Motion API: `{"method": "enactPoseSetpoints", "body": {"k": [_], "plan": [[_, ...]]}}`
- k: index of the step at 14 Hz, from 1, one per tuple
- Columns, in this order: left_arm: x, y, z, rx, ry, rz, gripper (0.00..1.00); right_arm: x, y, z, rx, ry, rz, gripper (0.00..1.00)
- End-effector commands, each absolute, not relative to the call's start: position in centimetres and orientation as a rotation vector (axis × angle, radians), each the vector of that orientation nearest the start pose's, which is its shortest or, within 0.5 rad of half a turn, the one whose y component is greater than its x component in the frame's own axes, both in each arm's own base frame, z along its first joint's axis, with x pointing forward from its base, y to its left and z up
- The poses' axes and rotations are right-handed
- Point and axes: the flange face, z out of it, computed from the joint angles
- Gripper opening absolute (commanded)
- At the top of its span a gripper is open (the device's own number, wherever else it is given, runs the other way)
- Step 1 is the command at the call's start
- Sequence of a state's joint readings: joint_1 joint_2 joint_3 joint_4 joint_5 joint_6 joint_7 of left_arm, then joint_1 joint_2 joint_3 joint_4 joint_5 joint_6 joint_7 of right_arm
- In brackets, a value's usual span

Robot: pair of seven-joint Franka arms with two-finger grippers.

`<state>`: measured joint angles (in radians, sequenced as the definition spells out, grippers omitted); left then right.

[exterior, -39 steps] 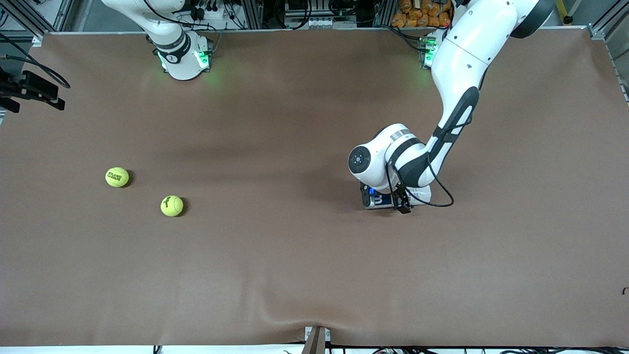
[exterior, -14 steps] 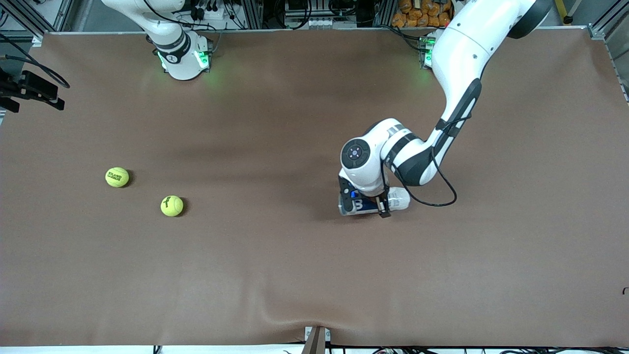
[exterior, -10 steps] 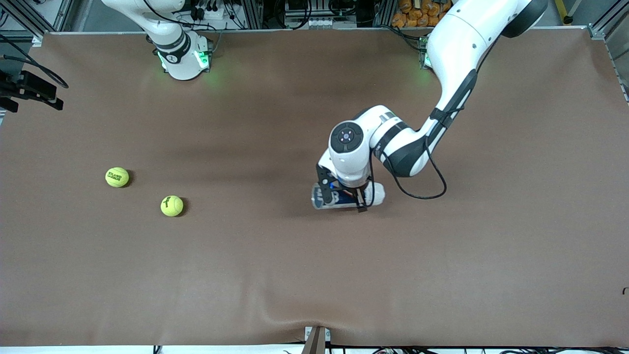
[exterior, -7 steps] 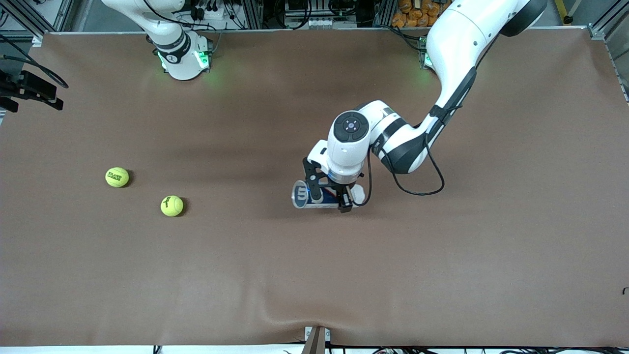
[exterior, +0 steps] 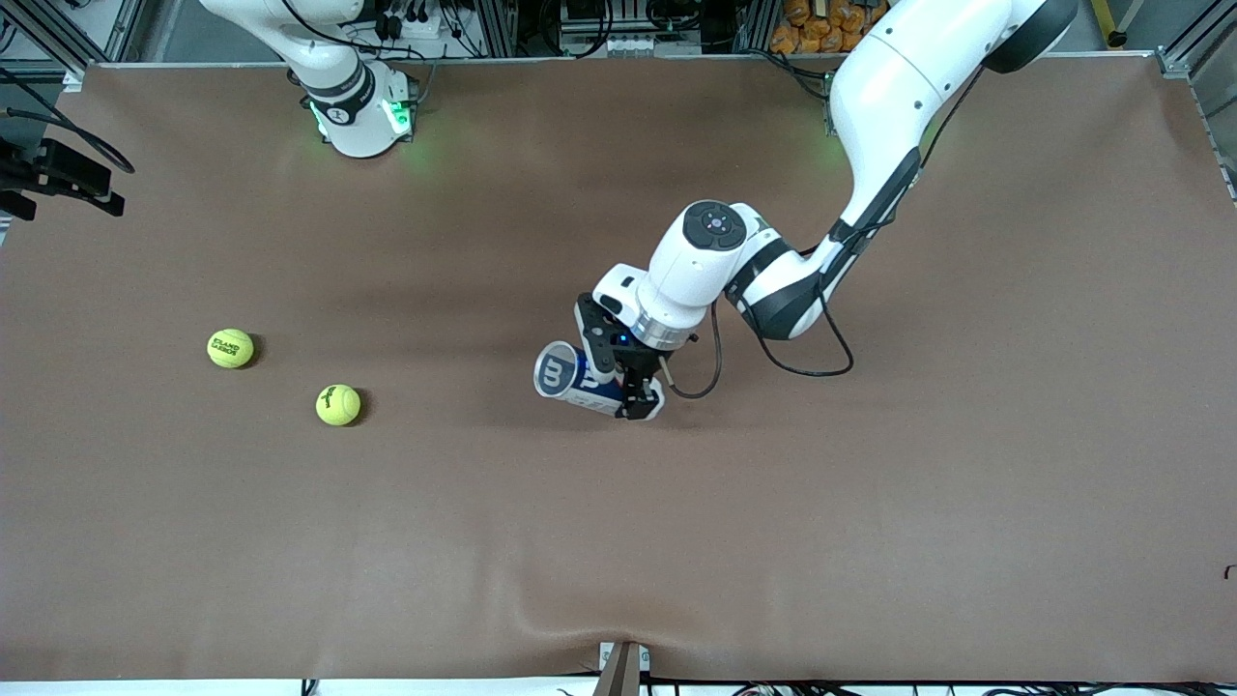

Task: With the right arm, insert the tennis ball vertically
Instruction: 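Carry the can with the left gripper and stand it upright, then grasp the nearer tennis ball with the right gripper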

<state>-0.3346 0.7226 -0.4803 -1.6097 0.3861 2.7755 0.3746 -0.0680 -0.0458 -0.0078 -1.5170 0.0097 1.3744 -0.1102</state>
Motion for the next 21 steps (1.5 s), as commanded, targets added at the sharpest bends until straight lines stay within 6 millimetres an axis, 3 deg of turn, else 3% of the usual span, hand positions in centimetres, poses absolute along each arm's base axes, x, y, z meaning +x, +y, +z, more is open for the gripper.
{"method": "enactPoseSetpoints", "body": {"k": [1,4,7,11,14,17,21], "plan": [[50.5,-50.9,30.2,-2.619,1.924,-1.135,0.71,51.3,-4.6,65.8,-3.106,-0.029,0.153,1.00],[48.7,-51.3,28.6,-2.693,1.860,-1.391,0.70,52.2,-4.8,64.7,-3.105,-0.026,0.177,1.00],[48.0,-50.4,24.3,-2.745,1.781,-1.641,0.71,52.6,-4.2,63.8,-3.107,-0.053,0.209,1.00],[48.0,-49.6,21.1,-2.812,1.745,-1.596,0.70,54.2,-4.3,62.4,-3.107,-0.031,0.185,1.00],[48.2,-49.2,19.3,-2.855,1.718,-1.559,0.71,57.1,-1.4,57.5,-3.118,-0.081,0.268,1.00],[47.8,-49.1,17.2,-2.887,1.716,-1.515,0.71,59.4,0.9,52.8,-3.128,-0.090,0.156,1.00],[47.6,-49.0,16.5,-2.888,1.724,-1.497,0.71,60.7,1.6,44.5,-3.133,-0.069,0.099,1.00]]}}
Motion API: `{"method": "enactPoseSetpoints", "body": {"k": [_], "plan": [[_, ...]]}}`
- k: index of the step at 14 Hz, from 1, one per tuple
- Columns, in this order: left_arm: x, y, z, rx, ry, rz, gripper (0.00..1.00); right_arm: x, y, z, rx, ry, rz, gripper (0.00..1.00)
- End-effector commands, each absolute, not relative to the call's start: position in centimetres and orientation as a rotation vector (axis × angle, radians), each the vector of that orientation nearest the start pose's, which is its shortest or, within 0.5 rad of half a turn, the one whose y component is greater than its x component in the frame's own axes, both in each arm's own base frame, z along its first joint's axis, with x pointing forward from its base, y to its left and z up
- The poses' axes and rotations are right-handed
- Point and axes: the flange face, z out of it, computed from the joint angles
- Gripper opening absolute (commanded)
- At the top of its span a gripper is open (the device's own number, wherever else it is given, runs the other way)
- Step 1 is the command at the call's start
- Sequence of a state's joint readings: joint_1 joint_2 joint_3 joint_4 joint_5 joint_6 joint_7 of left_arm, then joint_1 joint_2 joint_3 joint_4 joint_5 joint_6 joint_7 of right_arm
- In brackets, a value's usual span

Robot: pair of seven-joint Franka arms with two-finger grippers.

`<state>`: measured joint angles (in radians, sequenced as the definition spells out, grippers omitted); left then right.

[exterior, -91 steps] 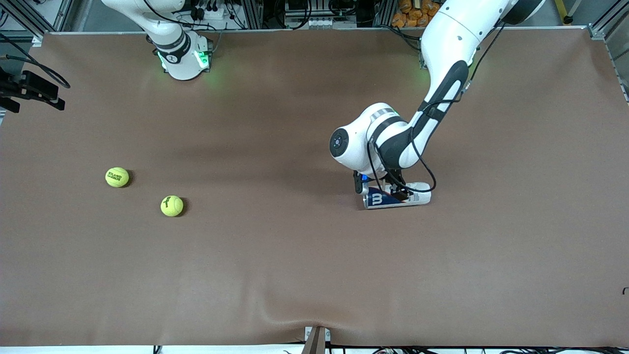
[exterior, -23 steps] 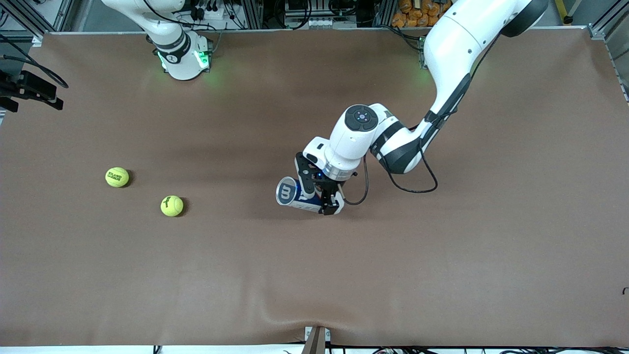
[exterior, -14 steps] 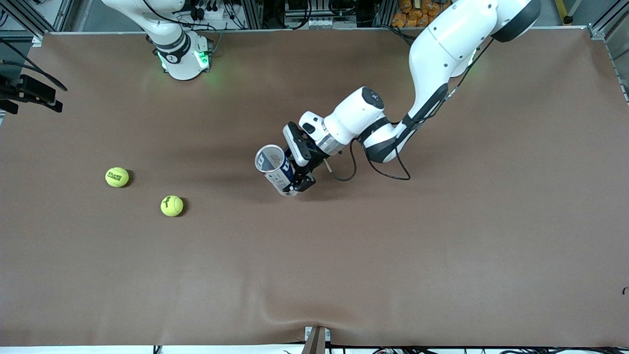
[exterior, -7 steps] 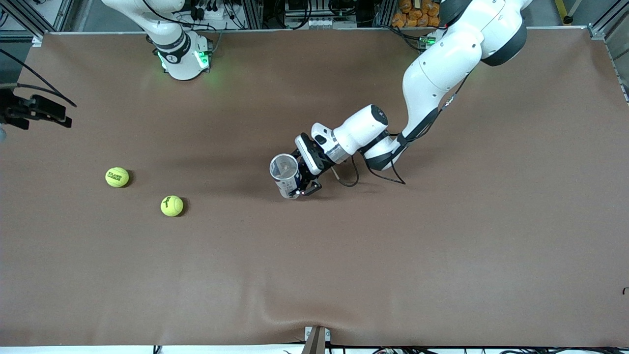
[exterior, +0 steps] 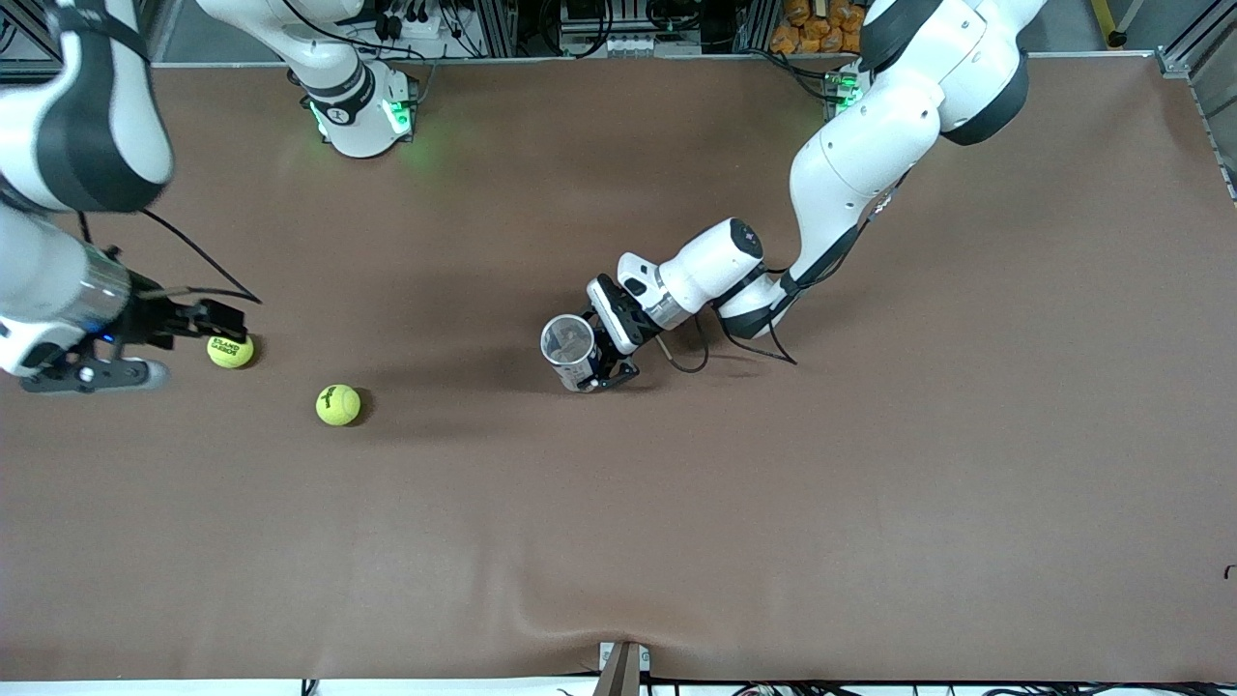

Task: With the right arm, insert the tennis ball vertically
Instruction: 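Grasp the nearer tennis ball with the right gripper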

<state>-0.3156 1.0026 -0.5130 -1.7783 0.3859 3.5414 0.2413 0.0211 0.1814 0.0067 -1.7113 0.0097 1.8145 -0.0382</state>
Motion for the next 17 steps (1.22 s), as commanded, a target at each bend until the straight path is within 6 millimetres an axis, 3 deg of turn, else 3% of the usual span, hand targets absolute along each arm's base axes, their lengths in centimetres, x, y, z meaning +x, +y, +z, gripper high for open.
{"method": "enactPoseSetpoints", "body": {"k": [1,6,8,12,17], "plan": [[47.5,-48.9,16.2,2.043,-1.217,1.052,0.71,61.5,1.4,42.6,-3.133,-0.064,0.091,1.00],[47.5,-49.1,16.4,2.040,-1.217,1.056,0.71,64.5,2.2,33.3,-3.132,-0.077,0.046,1.00],[47.6,-49.1,16.5,2.039,-1.218,1.058,0.71,65.2,2.9,30.7,-3.125,-0.084,0.015,1.00],[47.7,-49.1,16.3,2.044,-1.208,1.055,0.71,64.5,4.3,26.5,-3.124,-0.117,0.099,1.00],[47.4,-49.4,16.3,2.042,-1.206,1.052,0.71,63.4,3.7,24.4,-3.126,-0.108,0.116,1.00]]}}
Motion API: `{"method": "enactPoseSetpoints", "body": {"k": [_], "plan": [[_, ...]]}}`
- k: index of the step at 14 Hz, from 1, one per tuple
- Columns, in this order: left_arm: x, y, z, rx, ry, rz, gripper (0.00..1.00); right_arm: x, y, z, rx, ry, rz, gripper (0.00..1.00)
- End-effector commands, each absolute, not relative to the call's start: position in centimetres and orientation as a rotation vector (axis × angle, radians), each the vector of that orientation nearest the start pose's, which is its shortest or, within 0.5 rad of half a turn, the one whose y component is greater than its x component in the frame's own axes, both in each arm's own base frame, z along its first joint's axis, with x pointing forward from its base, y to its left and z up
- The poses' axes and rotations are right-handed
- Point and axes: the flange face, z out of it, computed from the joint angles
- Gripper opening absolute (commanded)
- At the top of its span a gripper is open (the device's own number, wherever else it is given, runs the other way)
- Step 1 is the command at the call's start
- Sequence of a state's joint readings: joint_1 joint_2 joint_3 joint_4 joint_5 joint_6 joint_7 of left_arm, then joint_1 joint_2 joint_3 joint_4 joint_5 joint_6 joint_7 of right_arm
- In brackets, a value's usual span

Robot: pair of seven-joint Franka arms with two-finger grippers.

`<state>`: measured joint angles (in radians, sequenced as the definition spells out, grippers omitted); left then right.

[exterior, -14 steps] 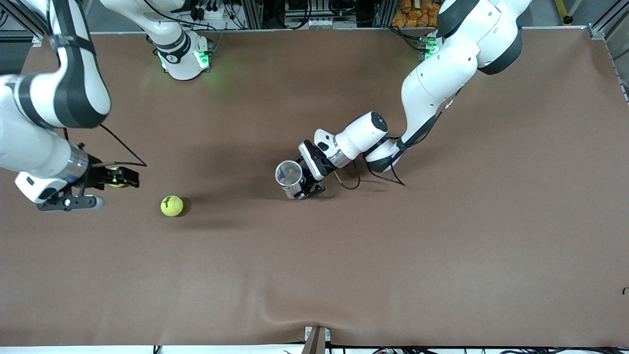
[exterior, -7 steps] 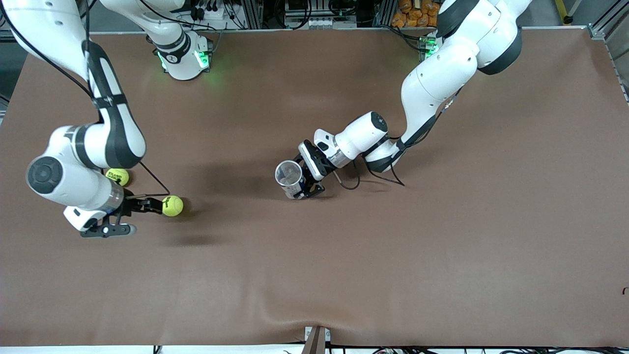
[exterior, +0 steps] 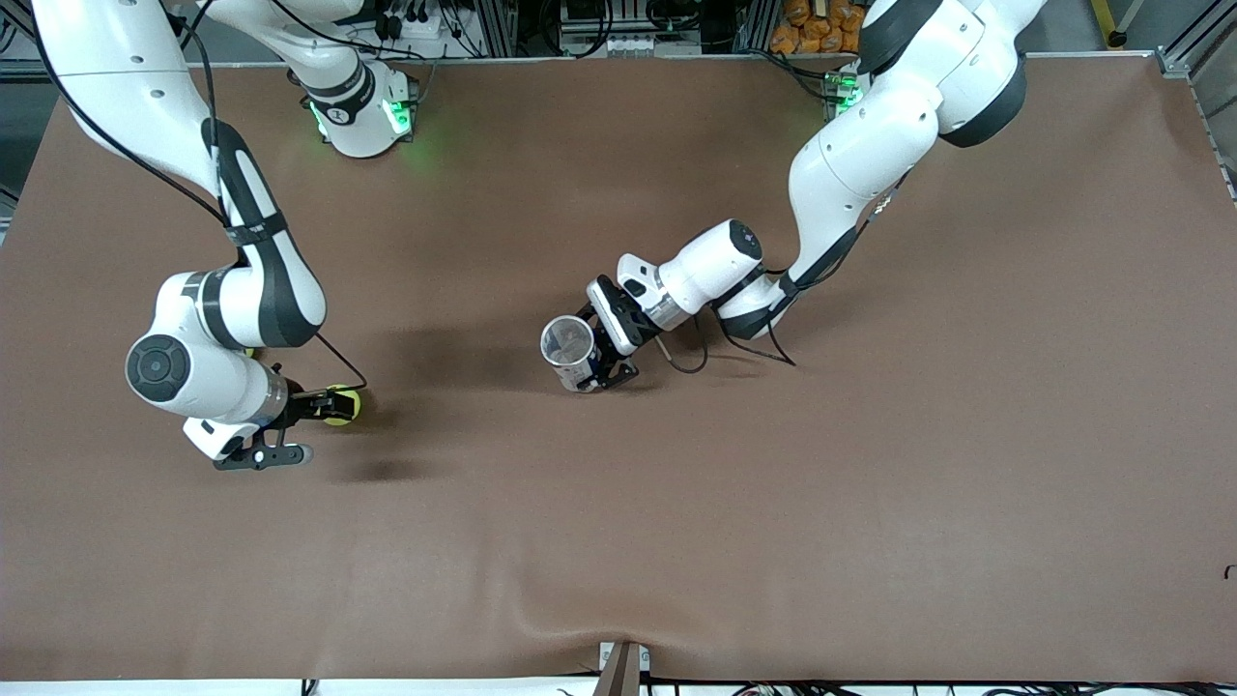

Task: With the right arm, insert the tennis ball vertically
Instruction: 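Grasp the nearer tennis ball with the right gripper, then carry the ball with the right gripper over the can opening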

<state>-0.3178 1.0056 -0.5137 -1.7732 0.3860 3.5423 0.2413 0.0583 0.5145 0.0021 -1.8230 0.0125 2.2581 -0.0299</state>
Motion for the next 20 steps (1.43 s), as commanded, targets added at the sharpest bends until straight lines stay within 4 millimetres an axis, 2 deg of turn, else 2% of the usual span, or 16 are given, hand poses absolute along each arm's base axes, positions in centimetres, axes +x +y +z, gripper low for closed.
{"method": "enactPoseSetpoints", "body": {"k": [1,6,9,11,12,13,14,15,18,20], "plan": [[47.4,-49.5,16.3,2.041,-1.207,1.052,0.71,63.2,3.6,24.0,-3.126,-0.103,0.125,1.00],[47.3,-49.8,16.4,2.035,-1.210,1.055,0.71,62.2,4.0,22.6,-3.125,-0.113,0.135,1.00],[47.3,-49.7,16.4,2.035,-1.210,1.056,0.72,60.7,3.4,20.3,-3.128,-0.106,0.085,1.00],[47.4,-49.7,16.4,2.035,-1.211,1.057,0.72,60.5,3.4,20.0,-3.128,-0.108,0.079,1.00],[47.4,-49.7,16.4,2.034,-1.212,1.057,0.72,60.5,3.6,20.0,-3.128,-0.115,0.080,0.87],[47.4,-49.7,16.4,2.034,-1.212,1.057,0.72,60.5,3.9,19.8,-3.128,-0.131,0.091,0.55],[47.4,-49.6,16.3,2.036,-1.211,1.056,0.72,60.7,4.0,20.1,-3.128,-0.136,0.089,0.33],[47.5,-49.5,16.4,2.037,-1.210,1.058,0.72,60.9,4.0,20.4,-3.128,-0.134,0.080,0.20],[47.6,-49.5,16.4,2.038,-1.208,1.059,0.72,62.0,3.9,22.3,-3.126,-0.126,0.103,0.17],[47.7,-49.4,16.4,2.040,-1.205,1.060,0.72,63.4,4.1,25.6,-3.120,-0.110,0.180,0.17]]}}
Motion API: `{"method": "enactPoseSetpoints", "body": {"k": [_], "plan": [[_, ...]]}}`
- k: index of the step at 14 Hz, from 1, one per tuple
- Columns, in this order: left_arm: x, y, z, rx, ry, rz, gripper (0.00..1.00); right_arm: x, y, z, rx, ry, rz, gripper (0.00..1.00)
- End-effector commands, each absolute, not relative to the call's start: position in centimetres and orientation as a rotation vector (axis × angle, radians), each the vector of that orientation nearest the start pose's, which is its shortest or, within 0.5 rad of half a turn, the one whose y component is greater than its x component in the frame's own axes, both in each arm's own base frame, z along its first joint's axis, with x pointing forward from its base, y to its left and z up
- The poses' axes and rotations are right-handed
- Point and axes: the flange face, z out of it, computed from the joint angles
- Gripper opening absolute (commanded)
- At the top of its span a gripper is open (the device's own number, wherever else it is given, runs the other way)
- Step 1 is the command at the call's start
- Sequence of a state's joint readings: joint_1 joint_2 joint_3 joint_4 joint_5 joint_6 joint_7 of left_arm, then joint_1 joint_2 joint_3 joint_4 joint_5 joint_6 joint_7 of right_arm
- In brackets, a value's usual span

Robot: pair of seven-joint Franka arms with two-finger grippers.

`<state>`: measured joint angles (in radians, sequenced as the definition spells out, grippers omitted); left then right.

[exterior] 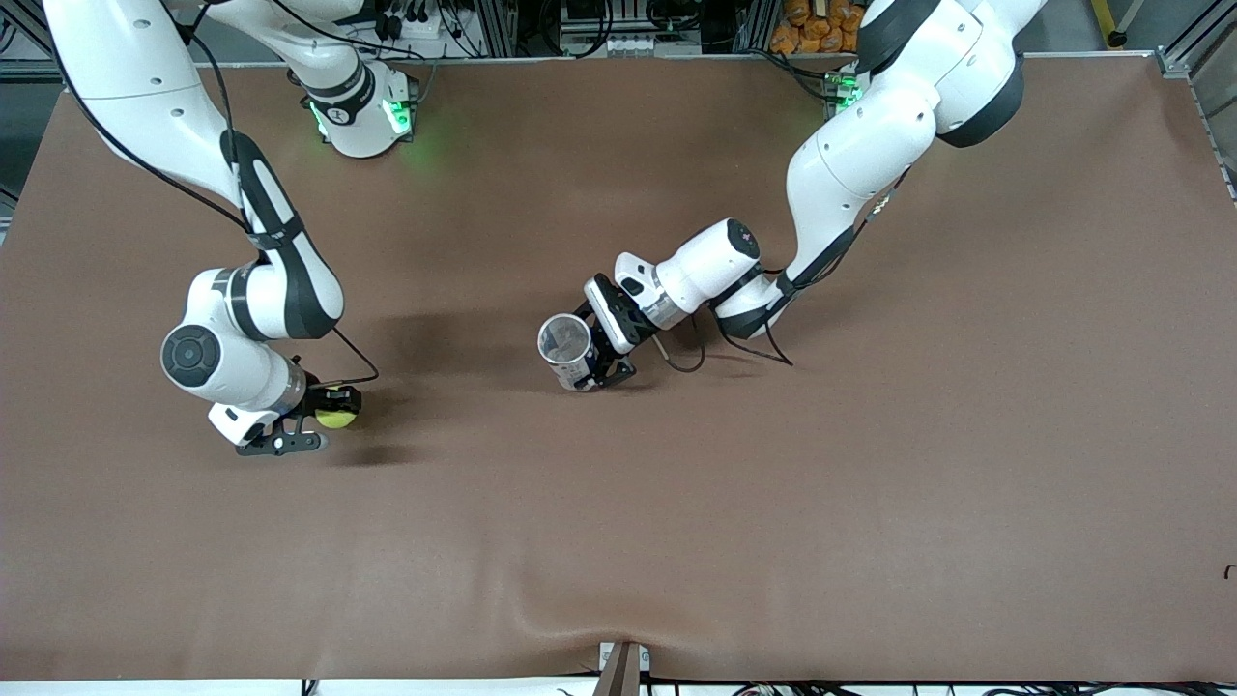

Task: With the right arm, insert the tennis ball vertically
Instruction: 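Carry the ball with the right gripper over the can opening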

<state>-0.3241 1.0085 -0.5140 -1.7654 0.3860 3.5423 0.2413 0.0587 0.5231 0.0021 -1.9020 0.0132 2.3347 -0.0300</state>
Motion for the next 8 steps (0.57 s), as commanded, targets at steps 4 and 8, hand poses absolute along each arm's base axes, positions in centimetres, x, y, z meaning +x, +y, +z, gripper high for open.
{"method": "enactPoseSetpoints", "body": {"k": [4,8], "plan": [[47.8,-49.2,16.4,2.043,-1.202,1.061,0.72,65.5,5.7,34.2,-3.024,0.063,0.305,0.17],[47.9,-49.2,16.5,2.042,-1.203,1.064,0.72,66.2,13.8,40.6,-3.001,0.379,0.283,0.16]]}}
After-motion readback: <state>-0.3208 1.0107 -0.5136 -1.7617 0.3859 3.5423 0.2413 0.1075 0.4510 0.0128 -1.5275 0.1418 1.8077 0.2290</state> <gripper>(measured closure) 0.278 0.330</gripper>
